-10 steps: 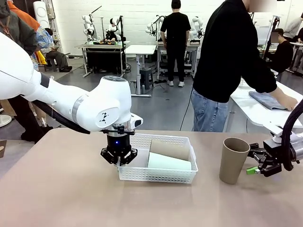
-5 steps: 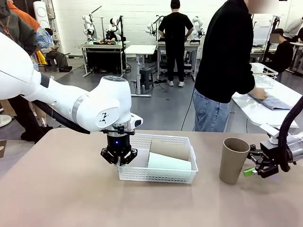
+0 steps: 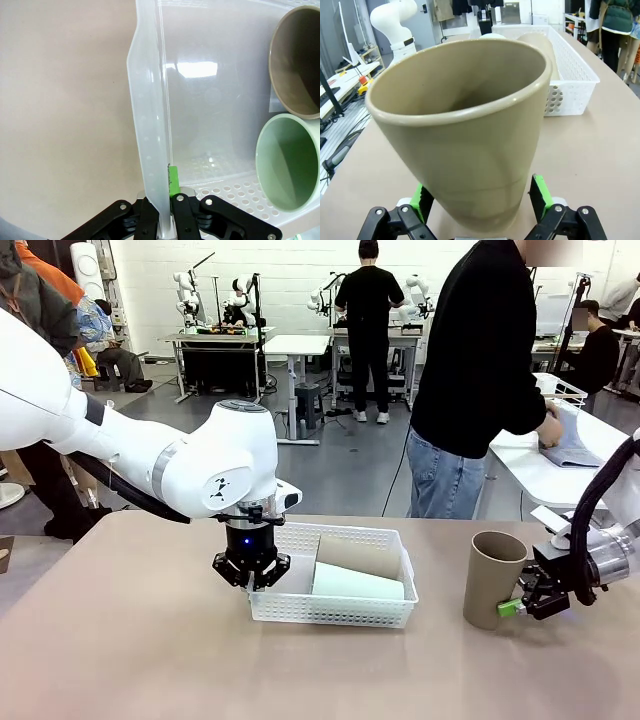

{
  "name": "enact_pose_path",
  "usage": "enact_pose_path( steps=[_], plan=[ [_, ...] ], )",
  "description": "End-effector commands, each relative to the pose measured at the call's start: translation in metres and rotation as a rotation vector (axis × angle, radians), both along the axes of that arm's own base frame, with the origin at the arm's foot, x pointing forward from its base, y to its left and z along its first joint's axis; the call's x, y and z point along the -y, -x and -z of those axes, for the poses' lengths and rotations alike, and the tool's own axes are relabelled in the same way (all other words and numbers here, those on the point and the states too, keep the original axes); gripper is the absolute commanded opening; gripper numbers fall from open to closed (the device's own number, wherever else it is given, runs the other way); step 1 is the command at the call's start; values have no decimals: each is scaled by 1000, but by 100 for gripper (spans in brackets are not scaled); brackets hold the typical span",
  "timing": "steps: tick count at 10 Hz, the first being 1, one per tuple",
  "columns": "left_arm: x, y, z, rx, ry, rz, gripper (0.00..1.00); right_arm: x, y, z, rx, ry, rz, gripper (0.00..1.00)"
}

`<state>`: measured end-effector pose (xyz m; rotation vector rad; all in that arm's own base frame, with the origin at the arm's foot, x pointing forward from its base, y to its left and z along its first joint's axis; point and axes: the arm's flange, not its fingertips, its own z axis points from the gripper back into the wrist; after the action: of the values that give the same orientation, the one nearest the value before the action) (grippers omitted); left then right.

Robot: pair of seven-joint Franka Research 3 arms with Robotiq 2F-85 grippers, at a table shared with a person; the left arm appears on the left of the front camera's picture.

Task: Clean and organize the cups into the basket.
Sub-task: Pick up the Reusable plastic cup from the right side of the table and stack it inside the Organizing basket in the center of the table.

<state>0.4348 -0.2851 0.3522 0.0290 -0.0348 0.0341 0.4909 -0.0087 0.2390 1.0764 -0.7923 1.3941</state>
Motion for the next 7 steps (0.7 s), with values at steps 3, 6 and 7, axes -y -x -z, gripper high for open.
enact_pose_path(
  steps=[3, 6, 7],
  plan=[
    [0, 0, 2, -1, -4, 0, 0, -15, -7, 4, 31, -30, -16, 100],
    [0, 0, 2, -1, -4, 0, 0, -13, -7, 4, 36, -52, -33, 0],
    [0, 0, 2, -1, -4, 0, 0, -12, -6, 4, 36, -53, -36, 36]
  ],
)
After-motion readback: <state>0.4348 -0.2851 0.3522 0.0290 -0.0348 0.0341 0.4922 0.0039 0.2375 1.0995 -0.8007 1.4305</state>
